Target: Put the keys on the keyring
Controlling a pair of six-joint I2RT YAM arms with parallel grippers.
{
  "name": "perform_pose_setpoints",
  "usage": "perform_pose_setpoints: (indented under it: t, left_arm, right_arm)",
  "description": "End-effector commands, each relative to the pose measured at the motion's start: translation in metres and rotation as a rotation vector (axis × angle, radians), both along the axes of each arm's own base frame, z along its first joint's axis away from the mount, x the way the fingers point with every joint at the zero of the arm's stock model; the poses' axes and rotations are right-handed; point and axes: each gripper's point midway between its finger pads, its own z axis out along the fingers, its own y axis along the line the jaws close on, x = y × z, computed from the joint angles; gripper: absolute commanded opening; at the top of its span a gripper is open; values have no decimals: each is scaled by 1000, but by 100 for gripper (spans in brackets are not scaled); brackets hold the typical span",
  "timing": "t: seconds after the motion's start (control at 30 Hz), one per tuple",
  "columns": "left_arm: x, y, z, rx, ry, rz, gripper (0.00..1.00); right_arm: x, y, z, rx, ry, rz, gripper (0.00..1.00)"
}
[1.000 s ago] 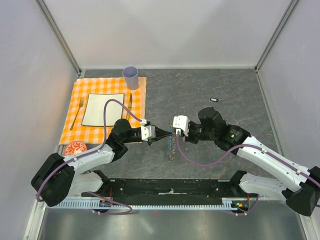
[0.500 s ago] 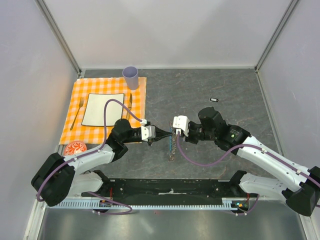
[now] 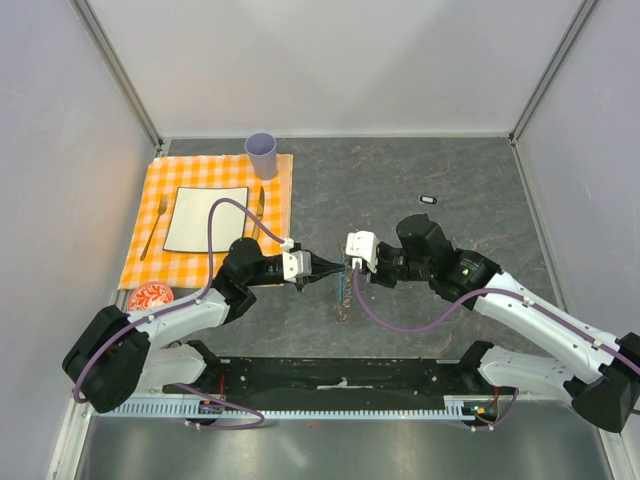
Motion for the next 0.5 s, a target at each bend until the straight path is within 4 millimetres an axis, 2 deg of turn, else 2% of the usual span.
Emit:
perform_pose_setpoints:
  t: [0.0,0.47]
  left_arm:
    - [8,0,29,-68,-101,32,2]
    - [6,0,28,-66,-102,25,2]
  right_arm:
    - [3,4,13,34,-33,6,0]
    - [4,3,11,31,-33,-3,0]
